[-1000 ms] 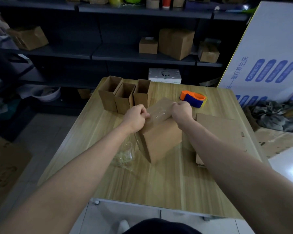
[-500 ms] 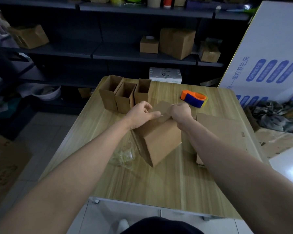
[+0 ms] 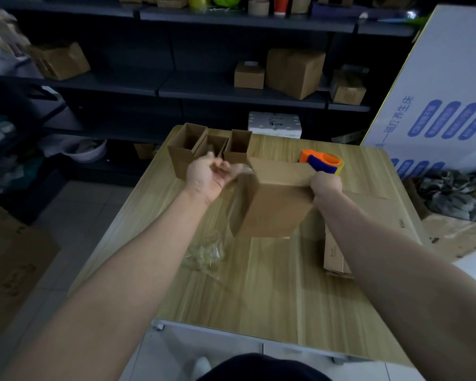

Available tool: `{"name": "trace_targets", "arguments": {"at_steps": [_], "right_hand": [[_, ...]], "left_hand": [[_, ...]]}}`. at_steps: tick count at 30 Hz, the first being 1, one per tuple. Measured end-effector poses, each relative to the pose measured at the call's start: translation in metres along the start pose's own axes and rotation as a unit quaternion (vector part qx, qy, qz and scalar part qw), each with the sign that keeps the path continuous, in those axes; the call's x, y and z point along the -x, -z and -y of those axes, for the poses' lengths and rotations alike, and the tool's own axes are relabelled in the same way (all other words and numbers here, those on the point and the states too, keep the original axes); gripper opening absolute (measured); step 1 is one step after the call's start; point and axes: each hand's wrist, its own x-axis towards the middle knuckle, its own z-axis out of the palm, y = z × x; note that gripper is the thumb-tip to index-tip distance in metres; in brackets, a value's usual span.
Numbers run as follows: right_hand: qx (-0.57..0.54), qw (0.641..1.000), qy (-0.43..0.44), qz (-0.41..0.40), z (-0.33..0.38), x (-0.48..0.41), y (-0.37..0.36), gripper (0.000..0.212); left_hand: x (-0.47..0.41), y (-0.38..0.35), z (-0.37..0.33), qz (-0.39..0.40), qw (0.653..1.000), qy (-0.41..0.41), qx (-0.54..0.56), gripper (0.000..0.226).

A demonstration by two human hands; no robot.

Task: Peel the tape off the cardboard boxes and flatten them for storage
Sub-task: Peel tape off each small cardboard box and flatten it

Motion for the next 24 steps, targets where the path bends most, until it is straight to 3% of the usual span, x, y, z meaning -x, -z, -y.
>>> {"name": "trace_targets", "arguments": {"at_steps": [1,3,6,8,11,13,15,16,18,20,22,24], "right_hand": [[-0.013,0.999,-0.021,-0.021,0.001,0.001,0.005,0.018],[-0.035,0.996,-0.052,-0.056,0.003,-0.008,0.017,0.011],[-0.049,0.995,-0.071,-0.058,-0.001,-0.021,0.023,0.013],[-0.042,0.996,-0.072,-0.037,-0.001,-0.015,0.019,0.020],[-0.039,0.997,-0.072,-0.012,-0.004,-0.013,0.013,0.023],[-0.019,0.998,-0.061,0.023,-0.009,-0.019,0.012,0.019],[0.082,0.994,-0.027,0.066,-0.017,-0.025,0.010,0.013],[0.164,0.983,-0.003,0.077,-0.020,-0.026,0.008,0.023],[0.281,0.952,0.064,0.103,-0.020,-0.018,0.004,0.066],[0.323,0.906,0.184,0.204,-0.008,-0.002,-0.005,0.094],[0.409,0.815,0.252,0.323,0.003,0.015,-0.018,0.106],[0.553,0.705,0.292,0.334,0.005,0.022,-0.031,0.120]], "left_hand": [[-0.003,0.004,-0.007,-0.034,0.999,0.003,0.003,0.011],[-0.012,0.018,-0.016,-0.092,0.988,0.008,-0.124,0.033],[-0.018,0.030,-0.010,-0.119,0.896,0.037,-0.426,0.064],[-0.017,0.027,0.002,-0.077,0.837,0.039,-0.540,0.070],[-0.013,0.016,0.010,0.018,0.802,0.063,-0.594,0.080],[-0.015,0.015,0.012,0.045,0.769,0.039,-0.636,0.065],[-0.019,0.018,0.015,0.036,0.773,-0.004,-0.633,0.035],[-0.020,0.019,0.016,0.024,0.784,-0.021,-0.619,0.023],[-0.022,0.022,0.020,-0.001,0.779,-0.046,-0.626,0.017],[-0.023,0.022,0.024,-0.014,0.731,-0.072,-0.678,0.018],[-0.021,0.017,0.027,-0.031,0.696,-0.088,-0.712,0.017],[-0.022,0.011,0.030,-0.031,0.694,-0.091,-0.713,0.014]]}}
